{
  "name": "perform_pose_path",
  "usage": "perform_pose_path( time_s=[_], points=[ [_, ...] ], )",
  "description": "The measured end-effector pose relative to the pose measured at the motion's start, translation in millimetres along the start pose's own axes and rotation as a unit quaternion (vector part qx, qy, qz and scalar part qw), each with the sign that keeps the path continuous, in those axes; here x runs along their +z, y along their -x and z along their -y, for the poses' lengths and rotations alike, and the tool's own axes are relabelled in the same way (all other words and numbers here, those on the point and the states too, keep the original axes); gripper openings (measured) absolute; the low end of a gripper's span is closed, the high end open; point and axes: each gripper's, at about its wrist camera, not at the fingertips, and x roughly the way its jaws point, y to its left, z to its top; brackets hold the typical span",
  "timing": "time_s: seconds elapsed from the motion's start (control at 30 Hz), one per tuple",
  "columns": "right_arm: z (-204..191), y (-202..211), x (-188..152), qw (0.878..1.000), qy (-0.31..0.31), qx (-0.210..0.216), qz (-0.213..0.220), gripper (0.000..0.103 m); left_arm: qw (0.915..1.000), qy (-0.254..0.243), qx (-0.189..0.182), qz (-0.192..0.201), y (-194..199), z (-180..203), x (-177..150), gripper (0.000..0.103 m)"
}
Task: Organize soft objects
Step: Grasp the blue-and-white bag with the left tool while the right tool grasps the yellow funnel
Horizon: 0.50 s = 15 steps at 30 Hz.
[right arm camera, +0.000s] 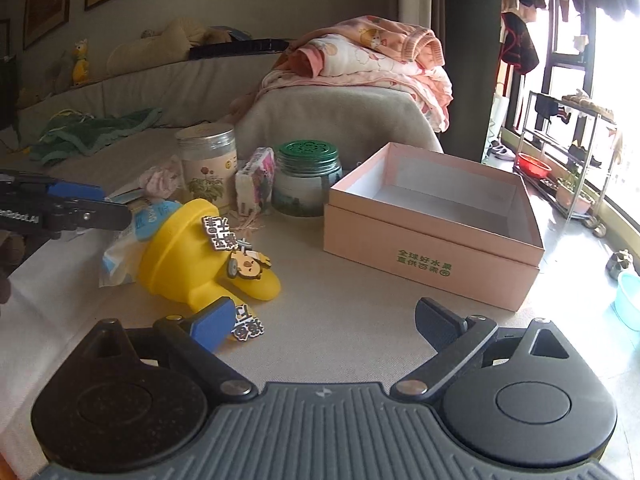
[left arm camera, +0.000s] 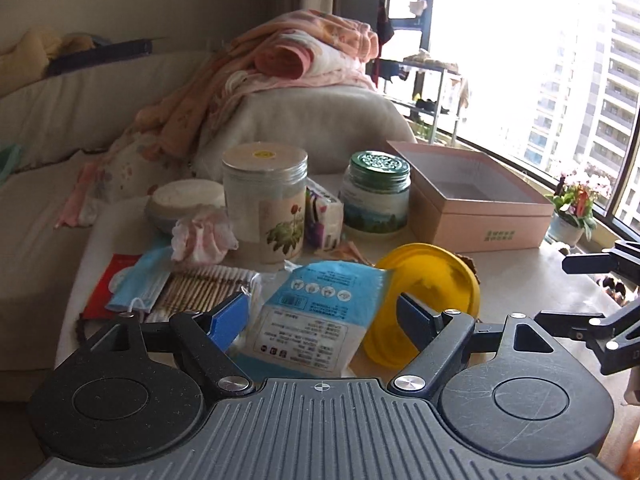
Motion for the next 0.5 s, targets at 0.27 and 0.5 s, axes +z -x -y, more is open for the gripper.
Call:
perform_pose_path(
  time_s=[0.27, 0.5],
  points=[
    [-14.2, 4.2, 26.1, 0.998, -0.014, 0.053, 0.005, 0.097, 0.999, -0.004, -0.006, -0.043, -39.6, -4.2, -10.9, 0.086],
    [-51.1, -29.2, 75.5, 0.998, -0.028, 0.059, -0.022, 0.089, 0.9986, 0.021, -0.013, -0.047, -13.8, -12.9, -19.7, 0.065]
  ],
)
